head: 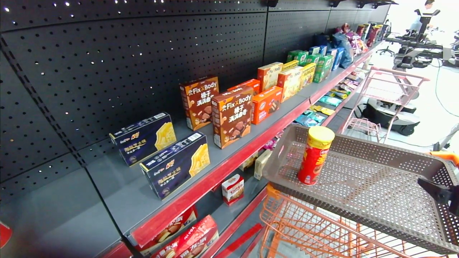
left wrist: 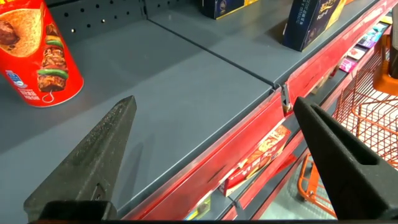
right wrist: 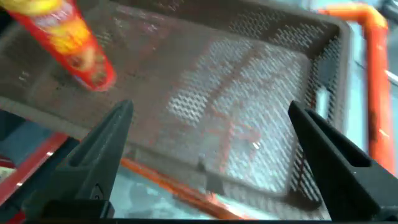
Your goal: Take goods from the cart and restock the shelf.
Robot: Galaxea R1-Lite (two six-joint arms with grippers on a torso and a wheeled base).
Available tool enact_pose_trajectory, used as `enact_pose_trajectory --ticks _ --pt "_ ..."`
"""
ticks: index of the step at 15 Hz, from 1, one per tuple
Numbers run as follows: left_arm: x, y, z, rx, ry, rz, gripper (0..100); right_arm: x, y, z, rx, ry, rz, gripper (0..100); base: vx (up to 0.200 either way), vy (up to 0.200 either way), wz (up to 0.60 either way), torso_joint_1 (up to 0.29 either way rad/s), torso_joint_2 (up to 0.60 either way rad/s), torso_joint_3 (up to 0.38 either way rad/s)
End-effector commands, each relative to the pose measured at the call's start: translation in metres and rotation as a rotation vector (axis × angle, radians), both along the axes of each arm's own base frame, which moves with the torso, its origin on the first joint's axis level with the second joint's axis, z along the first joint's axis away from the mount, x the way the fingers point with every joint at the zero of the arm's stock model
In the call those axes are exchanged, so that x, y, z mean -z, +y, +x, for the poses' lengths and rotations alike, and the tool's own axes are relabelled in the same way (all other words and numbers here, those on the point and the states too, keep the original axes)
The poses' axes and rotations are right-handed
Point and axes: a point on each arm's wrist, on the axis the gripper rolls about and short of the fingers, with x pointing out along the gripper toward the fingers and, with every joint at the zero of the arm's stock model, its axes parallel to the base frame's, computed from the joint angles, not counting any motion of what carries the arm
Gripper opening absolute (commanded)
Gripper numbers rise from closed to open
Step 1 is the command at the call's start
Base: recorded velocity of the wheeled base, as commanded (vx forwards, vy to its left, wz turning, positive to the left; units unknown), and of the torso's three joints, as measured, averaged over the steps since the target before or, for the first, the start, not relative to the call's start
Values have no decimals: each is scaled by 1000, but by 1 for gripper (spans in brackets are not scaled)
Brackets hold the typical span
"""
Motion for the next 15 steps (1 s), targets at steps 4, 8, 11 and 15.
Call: enact_pose_trajectory --ticks 4,8,11,15 --pt "0 0 0 0 2 0 100 25 33 61 -220 -35 10 100 0 0 0 0 0 0" --pt "0 0 0 0 2 0 100 32 40 84 -266 -72 8 100 0 0 0 0 0 0" --pt "0 0 0 0 0 0 100 47 42 110 -274 -79 -33 100 0 0 0 0 0 0" --pt "0 0 0 0 0 0 100 52 51 150 -348 -152 -23 100 0 0 0 0 0 0"
